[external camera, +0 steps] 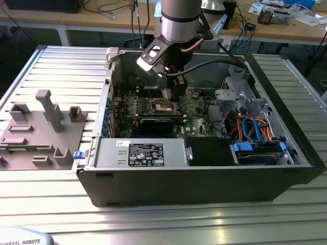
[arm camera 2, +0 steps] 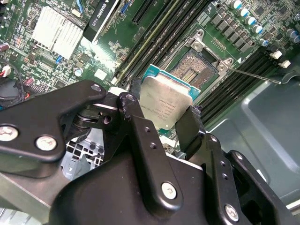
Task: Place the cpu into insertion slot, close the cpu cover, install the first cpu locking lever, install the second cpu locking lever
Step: 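Place the cpu into insertion slot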
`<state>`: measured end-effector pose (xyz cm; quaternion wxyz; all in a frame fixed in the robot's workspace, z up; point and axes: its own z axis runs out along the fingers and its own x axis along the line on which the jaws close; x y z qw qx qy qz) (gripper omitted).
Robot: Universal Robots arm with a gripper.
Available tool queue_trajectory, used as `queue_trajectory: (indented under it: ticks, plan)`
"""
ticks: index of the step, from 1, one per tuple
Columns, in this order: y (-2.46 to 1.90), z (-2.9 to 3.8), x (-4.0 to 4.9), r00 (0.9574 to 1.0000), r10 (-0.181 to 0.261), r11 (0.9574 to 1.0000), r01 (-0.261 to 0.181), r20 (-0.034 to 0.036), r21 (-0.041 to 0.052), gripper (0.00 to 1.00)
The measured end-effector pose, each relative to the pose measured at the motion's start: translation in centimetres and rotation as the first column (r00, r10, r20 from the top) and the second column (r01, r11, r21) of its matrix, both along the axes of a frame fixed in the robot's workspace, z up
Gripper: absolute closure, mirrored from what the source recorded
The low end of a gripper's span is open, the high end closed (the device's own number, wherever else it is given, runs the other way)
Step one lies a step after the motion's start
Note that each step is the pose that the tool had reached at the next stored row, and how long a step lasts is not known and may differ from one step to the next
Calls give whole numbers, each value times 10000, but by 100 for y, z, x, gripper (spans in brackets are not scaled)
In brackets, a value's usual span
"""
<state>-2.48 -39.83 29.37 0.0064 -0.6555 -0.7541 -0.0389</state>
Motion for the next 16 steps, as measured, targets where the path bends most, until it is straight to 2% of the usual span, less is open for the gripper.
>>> queue_trajectory:
  ticks: [2,7,9,16]
  plan:
    - [-1,-30,0,10000,0,10000,0,0,1,46]
    - [-1,-39,0,10000,0,10000,0,0,0,46]
    - [-1,-151,0,10000,0,10000,0,0,-3,46]
    - [-1,-164,0,10000,0,10000,0,0,-3,46]
